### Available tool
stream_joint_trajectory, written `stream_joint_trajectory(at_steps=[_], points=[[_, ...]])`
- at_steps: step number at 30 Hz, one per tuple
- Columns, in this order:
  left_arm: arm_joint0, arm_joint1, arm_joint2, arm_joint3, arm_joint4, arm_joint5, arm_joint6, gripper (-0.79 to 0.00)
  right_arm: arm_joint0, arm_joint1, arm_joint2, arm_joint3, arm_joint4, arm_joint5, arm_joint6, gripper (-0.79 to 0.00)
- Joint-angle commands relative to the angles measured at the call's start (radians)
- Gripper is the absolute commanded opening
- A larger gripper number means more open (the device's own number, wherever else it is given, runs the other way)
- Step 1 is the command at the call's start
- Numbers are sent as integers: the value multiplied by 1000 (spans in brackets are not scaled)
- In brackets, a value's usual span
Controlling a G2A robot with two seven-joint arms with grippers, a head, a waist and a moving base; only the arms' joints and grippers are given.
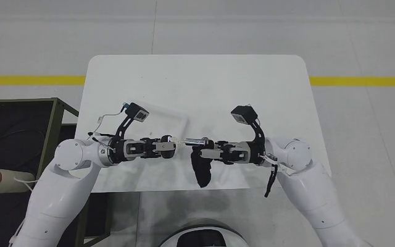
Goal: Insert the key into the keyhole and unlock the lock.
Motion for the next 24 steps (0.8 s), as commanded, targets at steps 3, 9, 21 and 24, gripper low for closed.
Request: stream_joint_trajectory(at_steps=[3,9,21,24], points=[[0,0,0,0,0,0,0,-785,-17,1,5,-17,-10,5,-22,-785],[0,0,0,0,0,0,0,-785,-38,5,8,-36,-14,17,-39,-785],[28,-2,-19,-53,110,-101,61,-785,-43,11,5,-46,-15,23,-38,-785],[41,-3,-27,-67,122,-138,77,-785,-39,13,3,-46,-14,27,-36,-785]])
